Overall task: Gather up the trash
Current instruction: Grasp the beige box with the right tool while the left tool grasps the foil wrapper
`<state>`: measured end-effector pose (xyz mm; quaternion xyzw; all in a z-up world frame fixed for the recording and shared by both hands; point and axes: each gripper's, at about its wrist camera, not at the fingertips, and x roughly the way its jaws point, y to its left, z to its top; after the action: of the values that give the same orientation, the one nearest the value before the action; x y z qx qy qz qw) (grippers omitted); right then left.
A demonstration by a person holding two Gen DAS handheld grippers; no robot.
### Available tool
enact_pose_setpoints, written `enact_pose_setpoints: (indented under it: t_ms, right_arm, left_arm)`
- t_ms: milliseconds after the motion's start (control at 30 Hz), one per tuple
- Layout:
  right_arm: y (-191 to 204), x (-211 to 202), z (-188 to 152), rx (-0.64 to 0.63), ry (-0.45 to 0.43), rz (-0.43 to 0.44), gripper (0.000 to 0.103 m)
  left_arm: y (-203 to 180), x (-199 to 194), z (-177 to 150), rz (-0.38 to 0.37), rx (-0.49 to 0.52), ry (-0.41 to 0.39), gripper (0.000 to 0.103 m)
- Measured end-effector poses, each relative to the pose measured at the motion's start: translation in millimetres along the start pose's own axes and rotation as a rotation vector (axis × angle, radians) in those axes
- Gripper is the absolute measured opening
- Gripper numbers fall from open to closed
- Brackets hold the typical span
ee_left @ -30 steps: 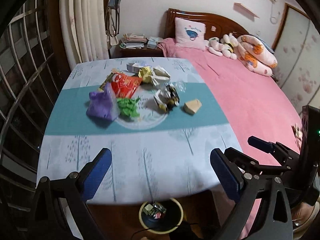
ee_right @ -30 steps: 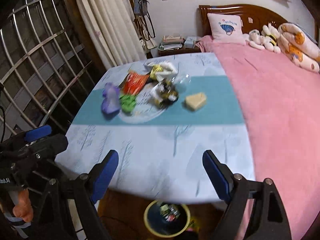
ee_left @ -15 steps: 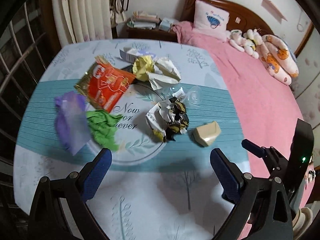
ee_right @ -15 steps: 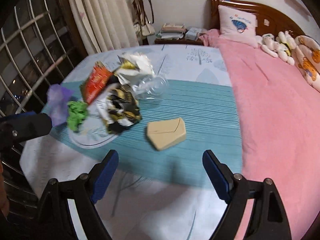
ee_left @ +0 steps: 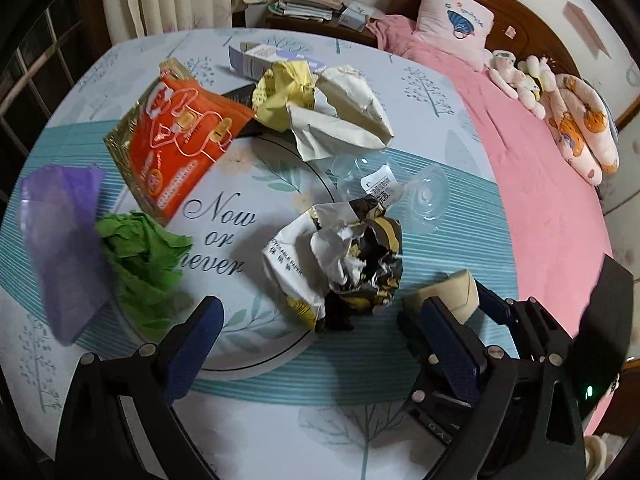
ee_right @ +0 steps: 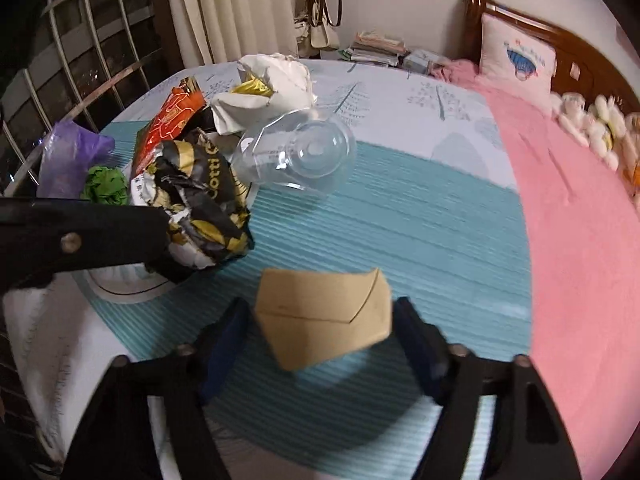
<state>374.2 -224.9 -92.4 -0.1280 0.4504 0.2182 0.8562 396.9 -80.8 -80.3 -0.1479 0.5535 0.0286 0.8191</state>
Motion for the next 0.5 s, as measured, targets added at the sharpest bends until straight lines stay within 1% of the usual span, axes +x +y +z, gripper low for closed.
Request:
enact_pose_setpoints:
  t_ms: [167,400,467,500]
  right_arm:
    - [-5,-1,0,0.006,0.002,0.012,0.062]
    - [-12,-4,-2,0.039,0.004,0.023,0.062]
    - [-13,-5,-2,0.049,0.006,0.032,0.062]
    - [-14,-5,-2,0.054,0.007,0.039,0.062]
  left_arm:
    - [-6,16,9,0.003,-0.021,0.016,0.098]
    - [-6,41,23,0.019,-0.097,0.041,0.098]
    - [-4,45,25,0.027,-0.117,0.036,0.091]
    - [-3,47,25,0.017,-0.123,0.036,0.082]
